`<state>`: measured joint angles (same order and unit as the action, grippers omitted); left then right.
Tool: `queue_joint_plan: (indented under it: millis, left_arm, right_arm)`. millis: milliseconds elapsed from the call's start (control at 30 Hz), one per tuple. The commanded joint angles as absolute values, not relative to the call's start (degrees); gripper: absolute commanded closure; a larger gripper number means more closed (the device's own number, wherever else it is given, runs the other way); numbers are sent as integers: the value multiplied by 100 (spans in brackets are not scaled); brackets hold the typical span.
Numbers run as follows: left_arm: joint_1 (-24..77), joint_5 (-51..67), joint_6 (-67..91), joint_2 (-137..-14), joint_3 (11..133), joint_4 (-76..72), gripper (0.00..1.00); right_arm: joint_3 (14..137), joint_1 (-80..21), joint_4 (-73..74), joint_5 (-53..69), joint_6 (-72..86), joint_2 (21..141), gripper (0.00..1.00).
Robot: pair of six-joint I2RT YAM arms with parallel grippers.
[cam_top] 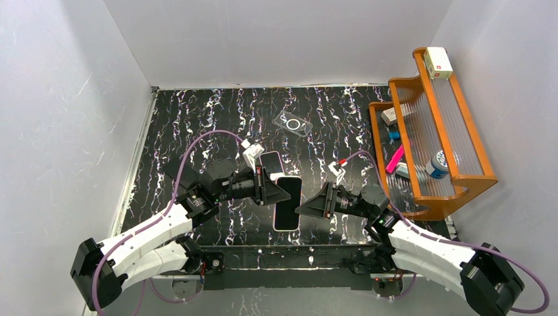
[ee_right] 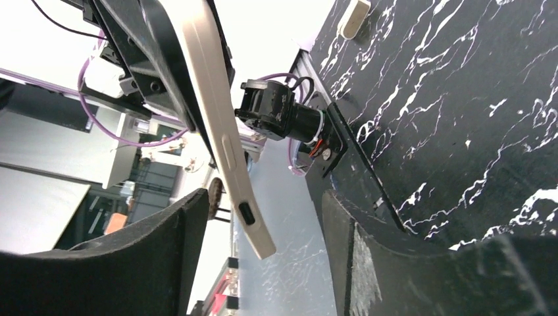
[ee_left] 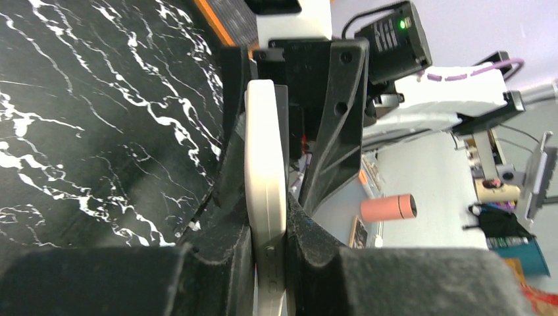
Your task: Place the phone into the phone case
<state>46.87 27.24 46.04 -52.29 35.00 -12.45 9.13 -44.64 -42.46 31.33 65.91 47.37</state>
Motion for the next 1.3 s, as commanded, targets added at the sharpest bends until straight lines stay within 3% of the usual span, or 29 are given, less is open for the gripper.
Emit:
queue_joint_plan:
  millis: [0, 267, 667, 800, 867, 1133, 1167, 1267]
  left_arm:
    - [4680, 3554, 4527, -5123, 3553, -1683, 100]
    - [4680, 4154, 4489, -5268, 3570, -1685, 100]
    - [4677, 4202, 4304, -5317, 3575, -1431, 100]
    - [4677, 3781, 3976, -5322, 3718, -809, 100]
    - [4677, 3311, 3682, -5362, 3876, -181, 100]
    - [4665, 2774, 3466, -5607, 3976, 383, 100]
    - [4670, 2743, 3498, -5601, 3981, 364, 100]
    - [4664, 2700, 3605, -5573, 4020, 316, 100]
  right_arm:
    - [1445, -4447, -3791, 2860, 6009, 4444, 27]
    - [1930, -4448, -3419, 2737, 5644, 4399, 29]
    - [2152, -4447, -3489, 2763, 5634, 4330, 47]
    - [2169, -4444, -3419, 2715, 5625, 4307, 86]
    - [2208, -4439, -3212, 2665, 5572, 4307, 99]
    - [2437, -4439, -2431, 2446, 5329, 4360, 99]
    - [2443, -4445, -2405, 2432, 5333, 4361, 96]
    - [2418, -4439, -2366, 2384, 5415, 4353, 70]
